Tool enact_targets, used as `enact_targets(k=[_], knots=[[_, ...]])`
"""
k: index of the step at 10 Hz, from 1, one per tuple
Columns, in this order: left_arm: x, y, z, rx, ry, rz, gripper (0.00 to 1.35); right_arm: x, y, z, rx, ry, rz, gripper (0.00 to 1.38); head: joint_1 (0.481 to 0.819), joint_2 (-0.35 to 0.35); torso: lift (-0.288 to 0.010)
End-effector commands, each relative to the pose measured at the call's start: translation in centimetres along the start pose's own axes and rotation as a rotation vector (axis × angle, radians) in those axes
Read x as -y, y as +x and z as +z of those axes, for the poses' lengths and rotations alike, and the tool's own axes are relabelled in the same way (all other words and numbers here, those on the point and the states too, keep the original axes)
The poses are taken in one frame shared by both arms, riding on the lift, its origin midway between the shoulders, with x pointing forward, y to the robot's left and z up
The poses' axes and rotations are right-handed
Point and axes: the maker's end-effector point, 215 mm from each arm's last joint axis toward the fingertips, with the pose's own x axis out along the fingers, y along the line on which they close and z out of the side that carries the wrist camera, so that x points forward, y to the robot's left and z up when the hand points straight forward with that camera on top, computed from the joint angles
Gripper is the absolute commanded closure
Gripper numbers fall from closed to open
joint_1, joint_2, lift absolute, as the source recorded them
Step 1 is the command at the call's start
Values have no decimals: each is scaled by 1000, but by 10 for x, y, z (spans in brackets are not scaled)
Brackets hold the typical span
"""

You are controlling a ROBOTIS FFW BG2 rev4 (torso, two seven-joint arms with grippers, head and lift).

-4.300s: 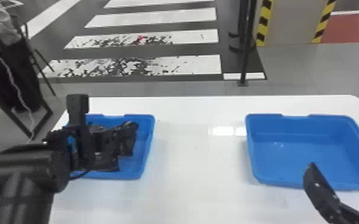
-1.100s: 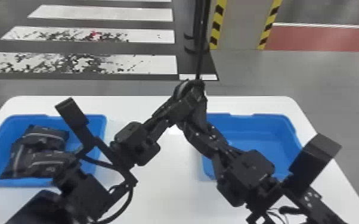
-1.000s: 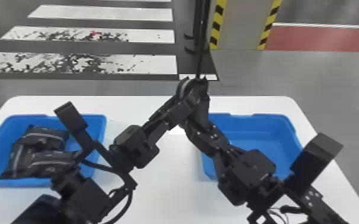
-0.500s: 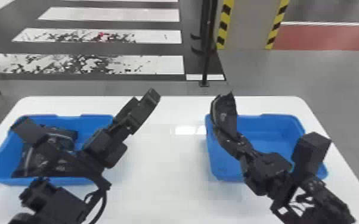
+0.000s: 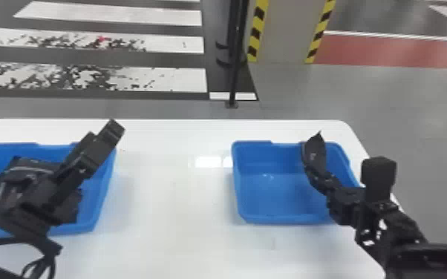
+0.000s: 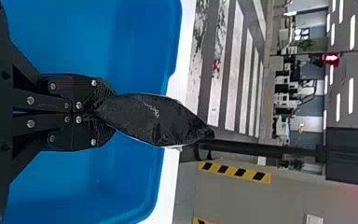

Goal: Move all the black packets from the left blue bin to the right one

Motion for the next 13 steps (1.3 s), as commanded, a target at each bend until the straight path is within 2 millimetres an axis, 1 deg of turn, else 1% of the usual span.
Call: enact_targets(k=[1, 2, 3, 4, 5, 6, 7, 8, 9, 10, 11, 13], knots=[[-11, -7, 3, -1, 19, 34, 182, 16, -3, -12, -29, 25, -24, 1007, 695, -144, -154], [-21, -11, 1, -21, 36, 62, 185, 13, -8, -12, -28, 26, -20, 607, 695, -154, -154], [-32, -14, -1, -50, 68, 88, 180, 8, -16, -8, -15, 25, -13, 295, 695, -153, -154], [-43, -19, -5, -85, 88, 116, 185, -1, -32, 5, 37, 11, -3, 90, 695, -146, -154], [-58, -25, -8, -129, 116, 153, 185, -14, -53, 23, 101, 7, 11, 91, 695, -131, -154], [-76, -32, -2, -157, 177, 203, 180, -36, -75, 41, 156, 10, 38, 119, 695, -110, -154], [-95, -41, -3, -193, 204, 257, 185, -66, -93, 56, 201, 30, 94, 121, 695, -96, -154], [-115, -49, 4, -217, 251, 315, 186, -93, -109, 69, 237, 52, 146, 121, 695, -46, -154], [-134, -58, 11, -249, 291, 377, 185, -113, -125, 79, 270, 75, 182, 122, 695, 9, -154], [-157, -71, 15, -292, 325, 452, 186, -124, -141, 90, 302, 93, 192, 122, 695, 76, -154], [-175, -81, 23, -314, 348, 515, 186, -128, -155, 95, 327, 126, 184, 122, 695, 135, -154], [-207, -103, 46, -357, 403, 642, 186, -122, -177, 105, 364, 156, 138, 124, 695, 194, -154]])
